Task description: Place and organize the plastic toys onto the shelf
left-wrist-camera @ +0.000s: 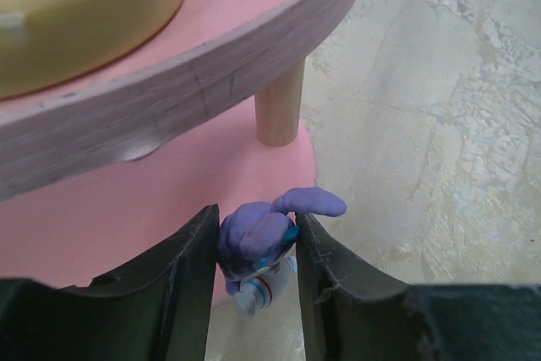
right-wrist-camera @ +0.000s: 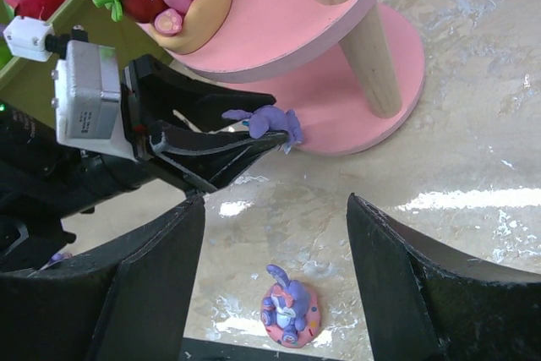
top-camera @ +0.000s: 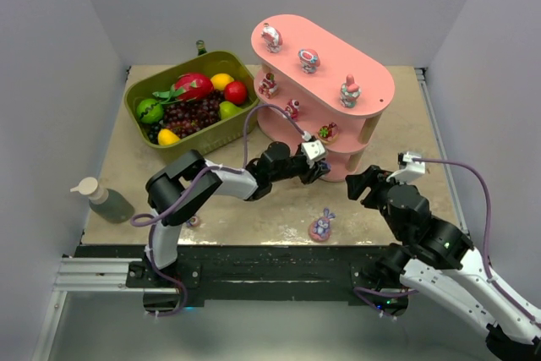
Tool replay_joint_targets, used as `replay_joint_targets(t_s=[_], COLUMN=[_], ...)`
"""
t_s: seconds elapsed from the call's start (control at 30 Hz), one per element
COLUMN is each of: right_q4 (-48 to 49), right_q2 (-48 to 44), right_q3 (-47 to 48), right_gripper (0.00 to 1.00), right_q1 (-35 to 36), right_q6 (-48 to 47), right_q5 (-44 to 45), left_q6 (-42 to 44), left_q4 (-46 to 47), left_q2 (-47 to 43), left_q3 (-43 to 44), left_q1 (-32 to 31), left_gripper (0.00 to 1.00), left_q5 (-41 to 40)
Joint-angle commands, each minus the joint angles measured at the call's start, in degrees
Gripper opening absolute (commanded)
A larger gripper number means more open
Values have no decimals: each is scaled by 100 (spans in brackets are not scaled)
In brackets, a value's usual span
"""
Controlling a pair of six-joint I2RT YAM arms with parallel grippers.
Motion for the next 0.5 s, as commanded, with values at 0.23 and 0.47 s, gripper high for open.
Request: replay_joint_targets(t_s=[0.23,0.47], right_q4=[74,83], right_q2=[-4,-4], right_q3=[228,219], right_gripper=[72,72], right_q1=[-14,-14], right_q6=[-32,-32], right_q5=[146,138], left_q6=[443,531], left_q4=[-603,-877], left_q2=[138,182], left_q3=[564,600], left_q1=[53,106], left_gripper=[0,0], left_q5=[-165,-192])
